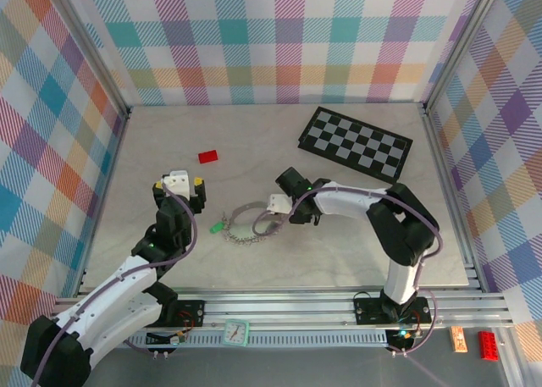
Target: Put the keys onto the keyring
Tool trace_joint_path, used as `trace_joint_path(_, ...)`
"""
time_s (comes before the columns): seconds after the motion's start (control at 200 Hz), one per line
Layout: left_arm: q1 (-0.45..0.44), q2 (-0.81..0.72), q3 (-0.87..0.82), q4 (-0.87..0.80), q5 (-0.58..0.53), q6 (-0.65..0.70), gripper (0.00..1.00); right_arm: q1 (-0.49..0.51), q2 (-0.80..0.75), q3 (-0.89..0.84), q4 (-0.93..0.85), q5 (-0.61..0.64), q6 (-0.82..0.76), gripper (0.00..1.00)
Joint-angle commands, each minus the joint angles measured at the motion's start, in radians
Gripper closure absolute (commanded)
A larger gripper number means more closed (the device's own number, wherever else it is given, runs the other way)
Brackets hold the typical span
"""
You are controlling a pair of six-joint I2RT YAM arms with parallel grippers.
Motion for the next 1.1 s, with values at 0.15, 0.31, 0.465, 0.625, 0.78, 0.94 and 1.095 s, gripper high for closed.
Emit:
trace_joint_path(0.15, 0.092, 0.042, -0.062, 0.116, 0.002, 0.015, 0.18, -0.266, -0.391, -0.216, 0.256, -0.255, 0.403, 0.51)
trace_joint_path(0.31, 0.174, 0.109, -0.103, 0.184, 0.034, -0.007, 0.18, -0.464, -0.527, -0.44, 0.588, -0.181, 0.619, 0.44)
trace_joint_path(0.465, 0.219, 0.243, -0.125, 0.333, 0.095, -0.032, 0.19, -0.614, -0.473, -0.615, 0.956, -0.128, 0.69, 0.42)
trace_joint_path(0.625, 0.261, 0.402, -0.149, 0.534, 0.177, -0.023, 0.19, -0.682, -0.369, -0.695, 1.177, -0.242, 0.77, 0.45)
trace_joint_path(0.78, 0.3, 0.531, -0.154, 0.69, 0.263, -0.012, 0.2, -0.681, -0.226, -0.759, 1.437, -0.25, 0.763, 0.44)
trace_joint_path(0.94, 0.315, 0.664, -0.132, 0.801, 0.341, -0.005, 0.2, -0.695, -0.244, -0.719, 1.327, -0.28, 0.768, 0.43)
trace_joint_path(1.095, 0.317, 0.821, -0.139, 0.971, 0.382, 0.025, 0.19, -0.708, -0.243, -0.701, 1.295, -0.297, 0.776, 0.42)
